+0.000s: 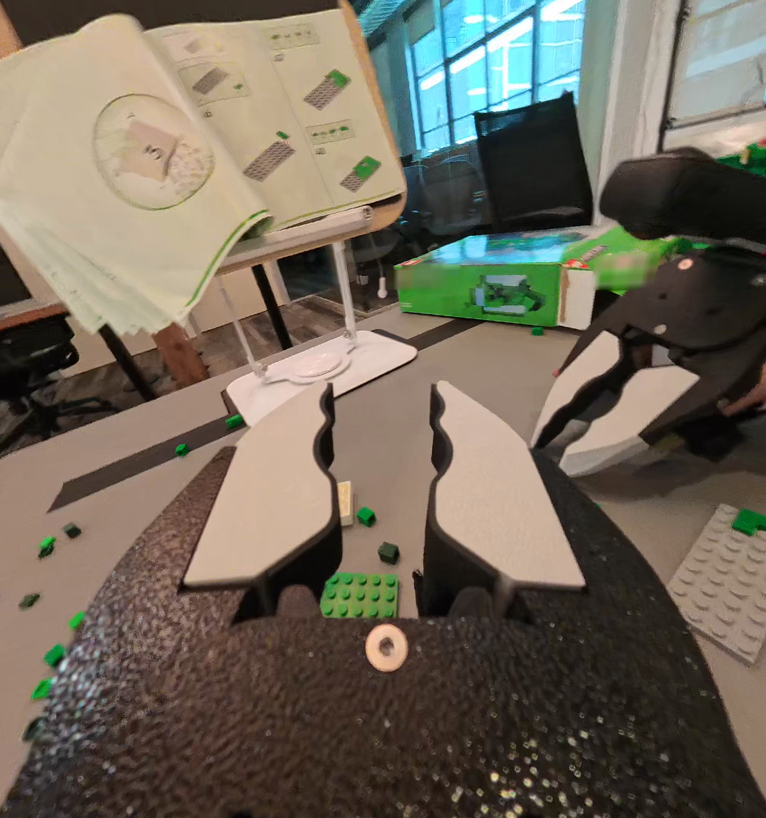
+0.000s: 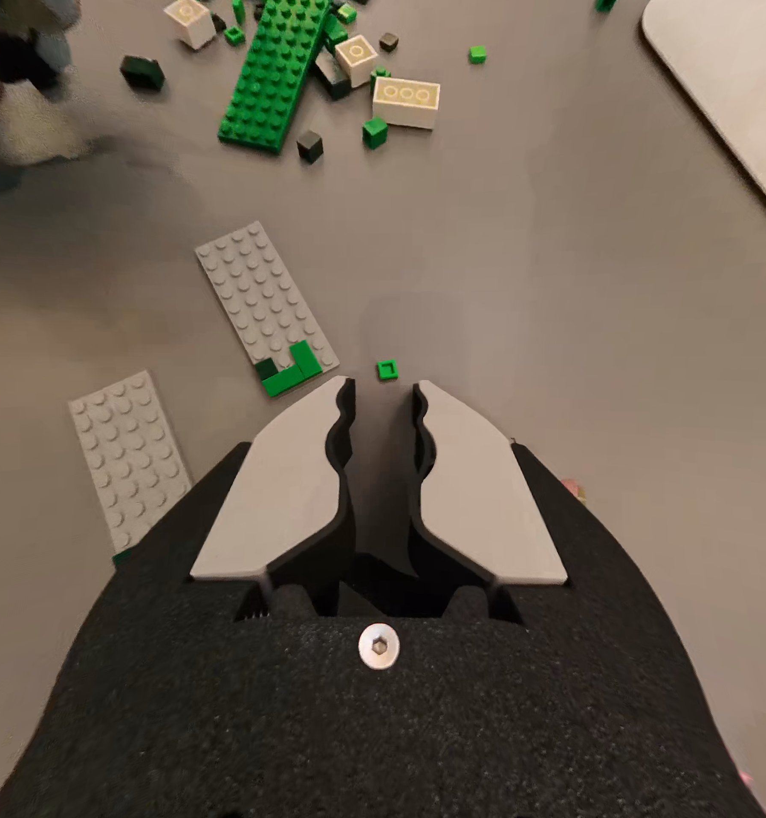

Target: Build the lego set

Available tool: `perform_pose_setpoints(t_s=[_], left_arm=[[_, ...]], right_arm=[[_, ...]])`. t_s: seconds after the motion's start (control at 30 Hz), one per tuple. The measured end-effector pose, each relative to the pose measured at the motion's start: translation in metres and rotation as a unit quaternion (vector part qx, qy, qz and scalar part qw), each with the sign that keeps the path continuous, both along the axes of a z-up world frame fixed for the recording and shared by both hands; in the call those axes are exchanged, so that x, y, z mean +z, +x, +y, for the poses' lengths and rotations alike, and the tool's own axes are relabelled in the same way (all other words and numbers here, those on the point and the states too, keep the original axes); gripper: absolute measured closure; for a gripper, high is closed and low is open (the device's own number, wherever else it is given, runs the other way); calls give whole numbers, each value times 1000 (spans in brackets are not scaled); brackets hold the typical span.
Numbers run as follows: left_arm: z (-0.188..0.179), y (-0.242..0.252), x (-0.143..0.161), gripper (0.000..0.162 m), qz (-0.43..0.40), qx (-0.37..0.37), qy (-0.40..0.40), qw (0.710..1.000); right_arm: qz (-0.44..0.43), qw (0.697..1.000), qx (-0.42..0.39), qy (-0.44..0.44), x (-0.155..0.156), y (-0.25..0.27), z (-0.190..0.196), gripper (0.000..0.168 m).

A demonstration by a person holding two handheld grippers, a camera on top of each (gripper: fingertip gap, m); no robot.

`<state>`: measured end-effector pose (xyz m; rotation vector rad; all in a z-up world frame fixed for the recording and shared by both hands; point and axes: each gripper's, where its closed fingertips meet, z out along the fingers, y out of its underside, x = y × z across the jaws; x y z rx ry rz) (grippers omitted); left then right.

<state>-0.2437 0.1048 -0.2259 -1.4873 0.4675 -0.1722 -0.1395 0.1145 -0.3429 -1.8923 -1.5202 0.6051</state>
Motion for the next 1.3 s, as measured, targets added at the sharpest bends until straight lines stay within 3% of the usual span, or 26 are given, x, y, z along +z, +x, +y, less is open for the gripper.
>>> perform_pose_setpoints(t_s=[0.07,0.23,0.37,0.63,0.7,0.83,0.9,1.0,1.13,1.2,1.3], left_arm=[[-1,-2,-1,125,-29,-18,-11,999],[-1,-3,-15,125,-63,-49,-61,995],[-3,8,-18,124,-96,-92,-90,987],[-5,21,-27,130,-91,-115,-111,983],[-11,32,-26,132,-100,-148,-115,977],[-18,52,-40,138,-97,-199,-185,957],[-19,55,-46,139,-93,-203,-200,954],[-17,51,-55,141,-56,-184,-208,959],[-15,43,-38,146,-64,-160,-138,975],[-19,38,-24,149,-71,-154,-95,981],[-20,35,-25,149,-56,-160,-99,981]], right_arm=[[-15,1000,7,0,-2,0,3,138],[-5,999,18,-32,-1,-2,6,157],[-6,999,30,-30,-1,-4,5,156],[-11,998,56,-20,-1,-7,5,162],[15,997,66,23,5,-12,6,168],[94,967,117,204,40,-25,0,168],[108,957,140,231,43,-29,-8,168],[59,962,163,210,27,-23,-9,168],[6,982,176,73,17,-9,-16,160],[-27,976,201,80,12,-4,-15,152],[-79,956,260,112,5,-2,-13,151]])
